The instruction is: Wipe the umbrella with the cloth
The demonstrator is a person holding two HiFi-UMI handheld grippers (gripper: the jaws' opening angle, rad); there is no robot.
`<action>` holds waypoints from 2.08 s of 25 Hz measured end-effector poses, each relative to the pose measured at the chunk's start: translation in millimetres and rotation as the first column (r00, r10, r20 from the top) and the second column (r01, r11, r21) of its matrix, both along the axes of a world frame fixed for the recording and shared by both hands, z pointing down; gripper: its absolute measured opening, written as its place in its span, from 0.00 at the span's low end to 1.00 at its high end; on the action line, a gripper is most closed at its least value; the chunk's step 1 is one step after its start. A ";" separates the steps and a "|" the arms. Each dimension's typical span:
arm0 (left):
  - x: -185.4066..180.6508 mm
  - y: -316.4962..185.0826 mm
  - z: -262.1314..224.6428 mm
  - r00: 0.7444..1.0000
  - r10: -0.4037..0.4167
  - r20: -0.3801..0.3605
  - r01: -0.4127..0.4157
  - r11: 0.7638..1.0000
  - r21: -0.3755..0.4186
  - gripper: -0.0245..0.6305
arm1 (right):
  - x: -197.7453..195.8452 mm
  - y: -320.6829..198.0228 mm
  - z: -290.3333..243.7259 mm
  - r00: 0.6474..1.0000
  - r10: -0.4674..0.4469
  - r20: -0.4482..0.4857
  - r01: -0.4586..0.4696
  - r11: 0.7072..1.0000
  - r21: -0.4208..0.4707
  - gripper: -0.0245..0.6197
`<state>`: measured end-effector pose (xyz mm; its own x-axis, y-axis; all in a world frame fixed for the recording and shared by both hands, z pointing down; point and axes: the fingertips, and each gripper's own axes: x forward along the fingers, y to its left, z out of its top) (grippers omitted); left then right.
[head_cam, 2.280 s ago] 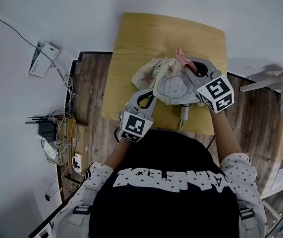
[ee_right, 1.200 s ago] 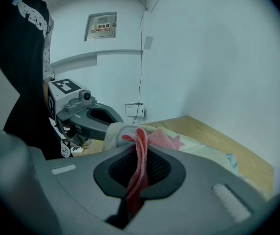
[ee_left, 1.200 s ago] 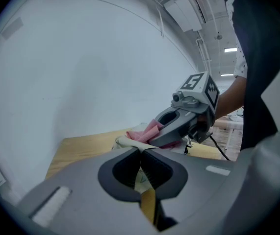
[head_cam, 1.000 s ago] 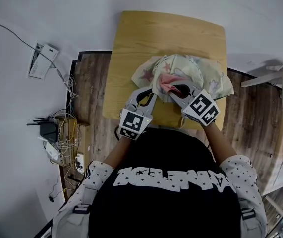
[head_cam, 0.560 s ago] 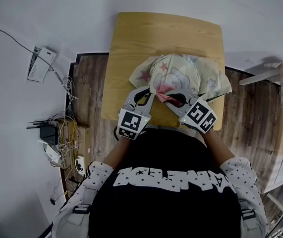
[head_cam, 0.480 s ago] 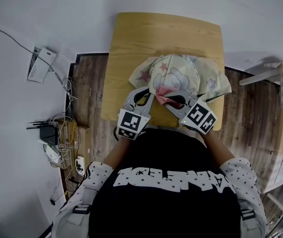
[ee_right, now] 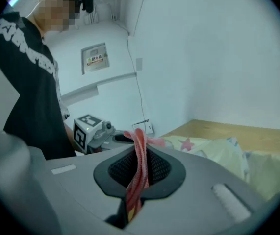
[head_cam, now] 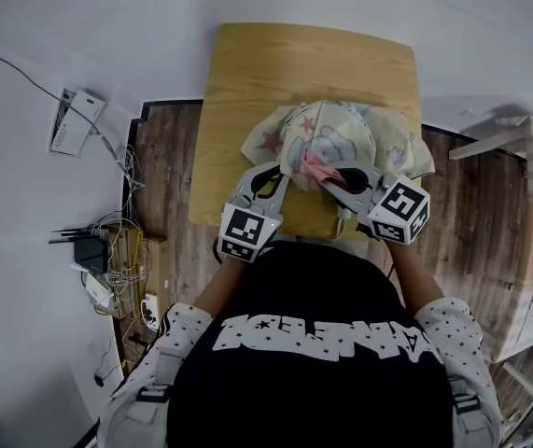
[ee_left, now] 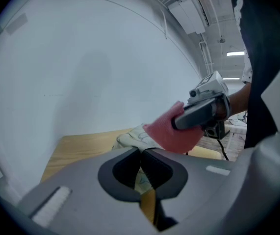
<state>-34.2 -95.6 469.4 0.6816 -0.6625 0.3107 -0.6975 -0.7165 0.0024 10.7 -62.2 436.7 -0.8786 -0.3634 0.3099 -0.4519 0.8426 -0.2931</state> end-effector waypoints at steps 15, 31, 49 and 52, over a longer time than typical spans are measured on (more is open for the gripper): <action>1.9 3.3 -0.8 1.000 0.007 -0.006 -0.007 1.000 0.000 0.04 | 64.8 -105.7 -25.5 0.914 0.237 -0.329 -0.139 0.945 0.296 0.07; 2.8 3.4 -3.5 1.000 0.015 -0.026 -0.015 1.000 -0.012 0.04 | 40.1 -54.3 37.1 0.903 0.080 -0.422 0.000 0.983 0.186 0.07; 9.8 -1.8 -14.8 0.997 0.028 -0.072 -0.028 1.000 -0.004 0.04 | 34.7 -3.3 60.7 0.930 0.035 -0.366 -0.005 0.997 0.083 0.07; 13.6 -1.6 -18.6 0.996 0.034 -0.082 -0.034 0.999 0.000 0.04 | 33.1 8.0 62.9 0.937 0.003 -0.348 0.017 0.998 0.056 0.07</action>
